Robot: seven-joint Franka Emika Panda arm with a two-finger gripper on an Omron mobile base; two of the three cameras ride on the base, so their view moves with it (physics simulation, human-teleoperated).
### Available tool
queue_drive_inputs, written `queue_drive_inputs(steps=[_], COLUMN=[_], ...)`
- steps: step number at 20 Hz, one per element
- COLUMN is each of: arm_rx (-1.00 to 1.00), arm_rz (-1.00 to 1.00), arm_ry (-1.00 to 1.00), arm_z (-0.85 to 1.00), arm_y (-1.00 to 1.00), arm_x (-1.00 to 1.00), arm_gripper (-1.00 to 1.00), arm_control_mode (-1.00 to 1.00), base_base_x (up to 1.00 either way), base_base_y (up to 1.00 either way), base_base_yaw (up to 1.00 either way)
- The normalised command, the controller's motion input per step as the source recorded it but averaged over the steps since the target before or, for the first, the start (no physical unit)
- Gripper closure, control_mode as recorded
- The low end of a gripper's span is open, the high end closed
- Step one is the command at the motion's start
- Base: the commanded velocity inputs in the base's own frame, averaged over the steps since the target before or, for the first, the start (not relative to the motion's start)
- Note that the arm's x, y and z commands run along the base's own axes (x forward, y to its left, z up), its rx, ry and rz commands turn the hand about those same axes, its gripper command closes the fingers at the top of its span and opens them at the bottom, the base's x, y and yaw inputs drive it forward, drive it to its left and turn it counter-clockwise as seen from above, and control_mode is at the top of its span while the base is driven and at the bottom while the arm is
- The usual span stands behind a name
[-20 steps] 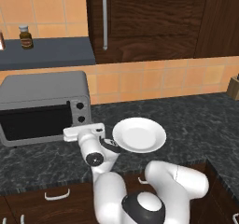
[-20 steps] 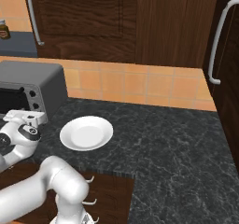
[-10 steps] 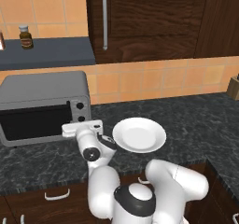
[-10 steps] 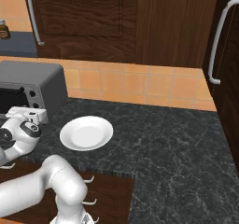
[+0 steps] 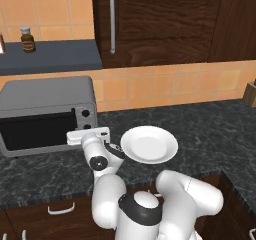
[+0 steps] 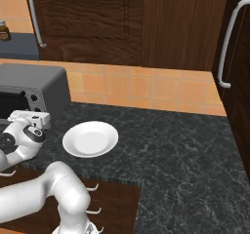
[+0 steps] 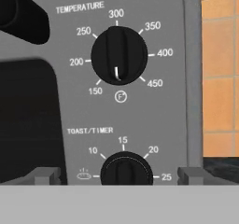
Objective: Pick up the kebab skewer and baguette bread, and place them inside the toaster oven. Close the toaster oven door and start by setting the timer.
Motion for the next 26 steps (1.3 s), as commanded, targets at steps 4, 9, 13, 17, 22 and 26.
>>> queue_drive_inputs(steps=[4,9,13,17,22,26], arm_rx=[0.00,0.00,0.00,0.01,0.08,0.12], arm_rz=[0.00,0.00,0.00,0.00,0.00,-0.03], arm_ry=[0.00,0.00,0.00,0.00,0.00,0.00], arm_z=[0.00,0.00,0.00,0.00,0.00,0.00], arm_y=[0.00,0.00,0.00,-0.01,0.00,0.00], arm_x=[0.00,0.00,0.00,0.00,0.00,0.00], arm_gripper=[-1.00,1.00,1.00,1.00,1.00,1.00], arm_control_mode=[-1.00,-1.00,-1.00,-1.00,-1.00,-1.00], base_base_x=[0.00,0.00,0.00,0.00,0.00,0.00], base_base_y=[0.00,0.00,0.00,0.00,0.00,0.00], base_base_yaw=[0.00,0.00,0.00,0.00,0.00,0.00])
